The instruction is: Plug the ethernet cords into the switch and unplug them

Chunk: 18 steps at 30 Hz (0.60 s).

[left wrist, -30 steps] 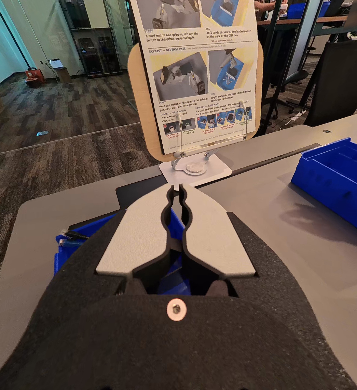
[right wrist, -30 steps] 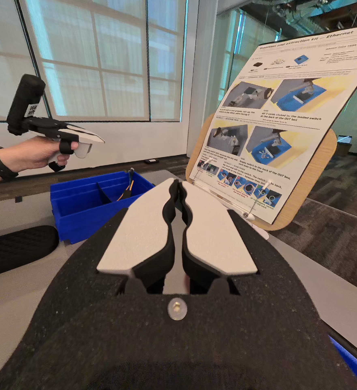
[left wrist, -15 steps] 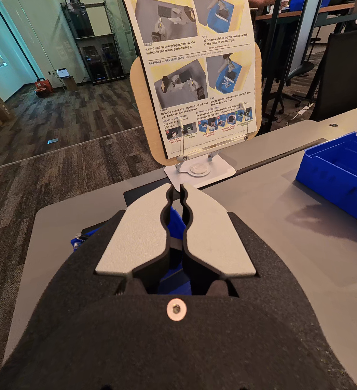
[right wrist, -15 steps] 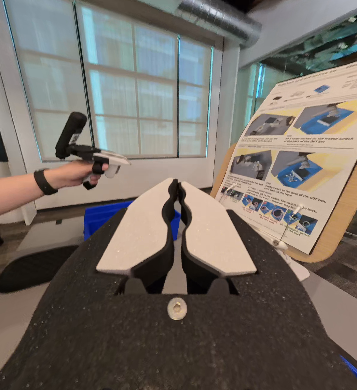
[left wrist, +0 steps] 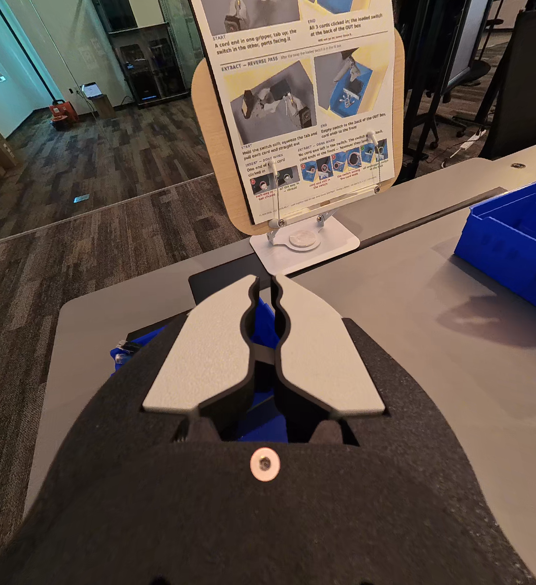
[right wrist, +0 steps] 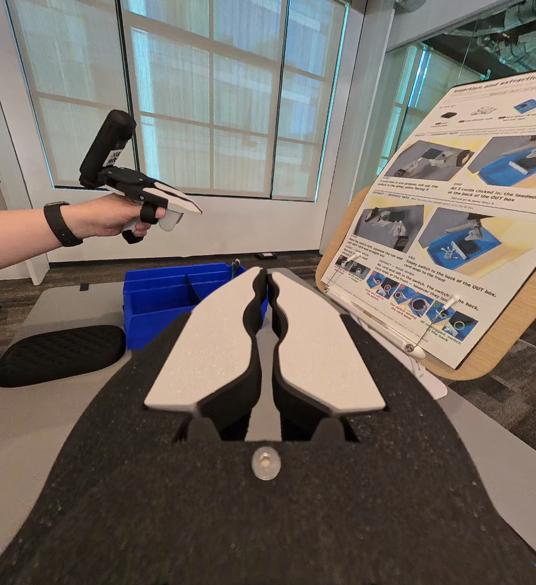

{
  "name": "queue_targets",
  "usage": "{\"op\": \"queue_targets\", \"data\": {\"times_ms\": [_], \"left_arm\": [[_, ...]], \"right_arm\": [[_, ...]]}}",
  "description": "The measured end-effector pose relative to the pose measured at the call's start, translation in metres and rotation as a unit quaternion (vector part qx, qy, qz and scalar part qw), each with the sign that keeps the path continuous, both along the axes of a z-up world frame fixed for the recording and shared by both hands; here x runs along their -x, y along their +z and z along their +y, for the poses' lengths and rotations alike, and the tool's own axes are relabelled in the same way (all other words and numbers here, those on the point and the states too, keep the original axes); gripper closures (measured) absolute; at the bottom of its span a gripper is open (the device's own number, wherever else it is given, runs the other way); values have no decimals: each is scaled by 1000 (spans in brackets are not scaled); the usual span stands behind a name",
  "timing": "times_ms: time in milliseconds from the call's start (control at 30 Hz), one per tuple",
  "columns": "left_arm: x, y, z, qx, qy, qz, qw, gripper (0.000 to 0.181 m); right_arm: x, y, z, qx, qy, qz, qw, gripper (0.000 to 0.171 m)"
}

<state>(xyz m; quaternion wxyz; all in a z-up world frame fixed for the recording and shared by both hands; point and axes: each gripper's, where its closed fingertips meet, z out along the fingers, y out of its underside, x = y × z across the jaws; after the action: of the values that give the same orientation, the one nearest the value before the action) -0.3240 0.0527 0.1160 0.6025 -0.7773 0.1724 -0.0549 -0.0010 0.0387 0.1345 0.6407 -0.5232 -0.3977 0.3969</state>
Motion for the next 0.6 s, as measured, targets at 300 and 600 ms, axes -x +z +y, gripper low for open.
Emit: {"op": "queue_targets", "data": {"times_ms": [300, 600], "left_arm": [[-3, 3, 1, 1, 0, 5, 1000, 174], [1, 7, -1, -11, 6, 3, 1000, 172]], "right_arm": [[1, -12, 26, 5, -87, -17, 996, 171], [1, -7, 26, -42, -102, 0, 994, 169]]}}
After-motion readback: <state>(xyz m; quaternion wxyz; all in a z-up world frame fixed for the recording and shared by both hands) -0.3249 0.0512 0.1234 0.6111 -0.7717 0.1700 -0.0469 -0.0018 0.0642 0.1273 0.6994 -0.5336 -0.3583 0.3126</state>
